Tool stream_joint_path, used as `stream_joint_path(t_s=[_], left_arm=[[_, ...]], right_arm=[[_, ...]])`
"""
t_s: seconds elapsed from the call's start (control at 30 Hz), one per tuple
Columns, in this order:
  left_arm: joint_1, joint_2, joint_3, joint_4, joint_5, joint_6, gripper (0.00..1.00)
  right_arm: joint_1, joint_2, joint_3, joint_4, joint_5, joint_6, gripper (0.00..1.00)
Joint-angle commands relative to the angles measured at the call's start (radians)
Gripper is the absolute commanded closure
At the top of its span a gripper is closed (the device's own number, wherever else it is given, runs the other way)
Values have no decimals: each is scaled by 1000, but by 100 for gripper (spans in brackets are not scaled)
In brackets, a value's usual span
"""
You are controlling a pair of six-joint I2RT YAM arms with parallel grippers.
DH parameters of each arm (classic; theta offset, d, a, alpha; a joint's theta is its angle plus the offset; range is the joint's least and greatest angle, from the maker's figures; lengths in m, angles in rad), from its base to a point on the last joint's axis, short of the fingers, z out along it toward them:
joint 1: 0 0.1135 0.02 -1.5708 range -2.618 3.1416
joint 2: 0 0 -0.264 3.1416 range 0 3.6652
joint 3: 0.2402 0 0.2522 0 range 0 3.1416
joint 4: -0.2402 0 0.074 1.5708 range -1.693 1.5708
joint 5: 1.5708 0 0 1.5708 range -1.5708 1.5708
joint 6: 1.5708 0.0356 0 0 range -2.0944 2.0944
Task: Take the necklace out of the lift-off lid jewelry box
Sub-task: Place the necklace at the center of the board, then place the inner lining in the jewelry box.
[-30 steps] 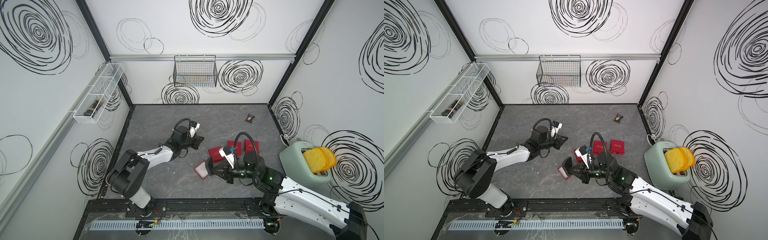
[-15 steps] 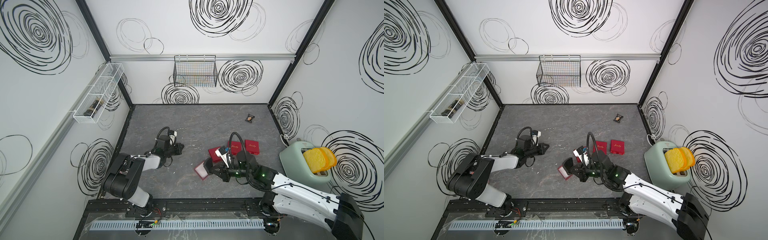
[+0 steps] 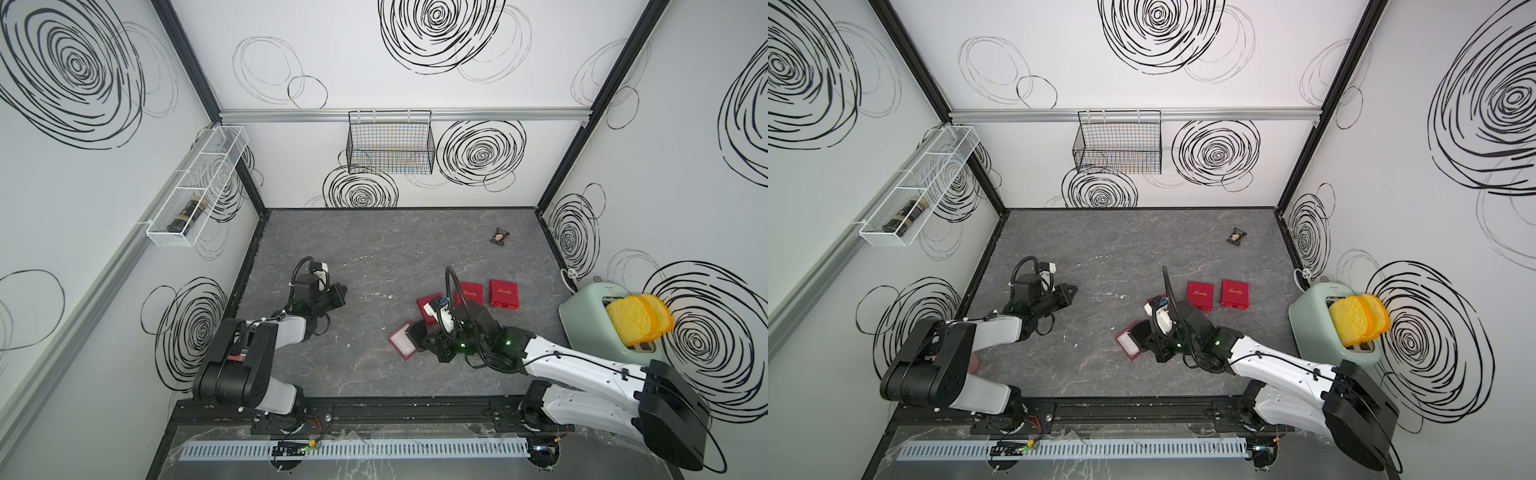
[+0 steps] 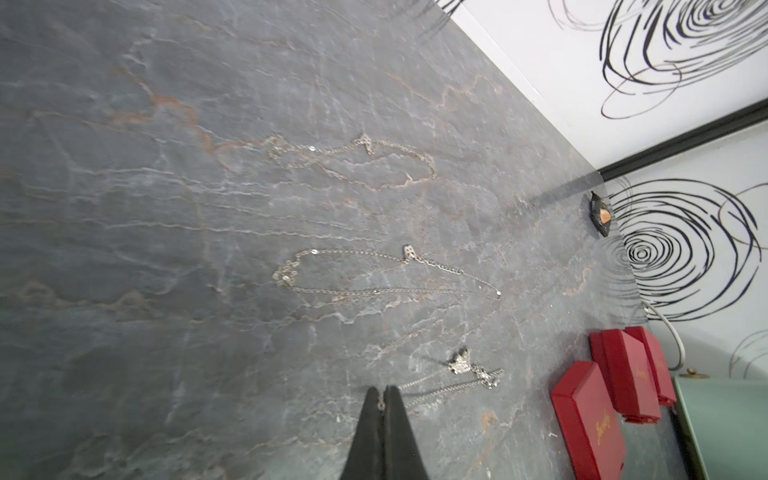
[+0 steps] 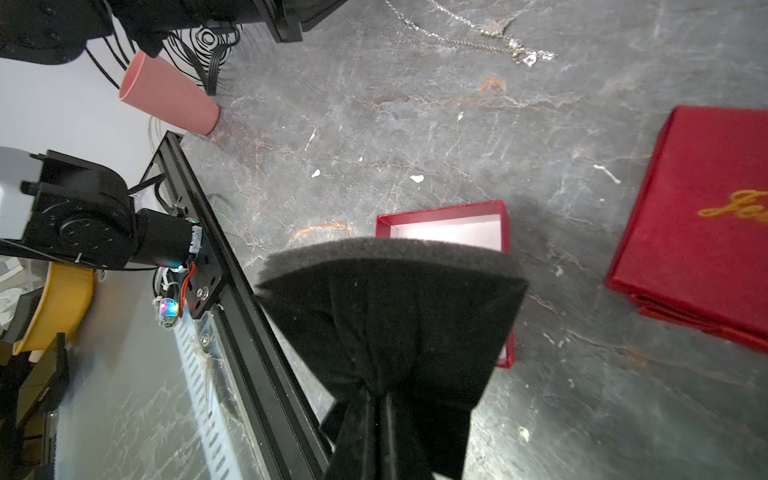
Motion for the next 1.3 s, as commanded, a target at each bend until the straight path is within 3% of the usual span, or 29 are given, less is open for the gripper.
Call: stream_joint_path(t_s=[0.0,0.2,0.4,0.5,0.6,0.83,0.93,1.27], left_arm=[[24,16,-21,45,39,-24,98],[25,-8,-33,24,-19,-12,88],[19,-109,-62,2,-83,-11,61],[-11,-159,-64,-26,-148,12,56],[-93,-217,-56,-69,-228,66,52],[-454,-285,0,-201,-533,228,34],[-520,-290,-28,-171,-545,215,29],[-613,-338,-97,-88,-494,231,26]], right_arm=[[22,33,52,-22,43,-20,92],[60,121,113,-52,79,-24,92],[82,206,176,-78,109,-21,92],[97,252,208,-108,146,-22,92],[112,297,243,-150,190,-28,91],[137,380,303,-211,230,-22,91],[147,403,313,-221,252,-16,92],[160,451,340,-283,334,-18,92]])
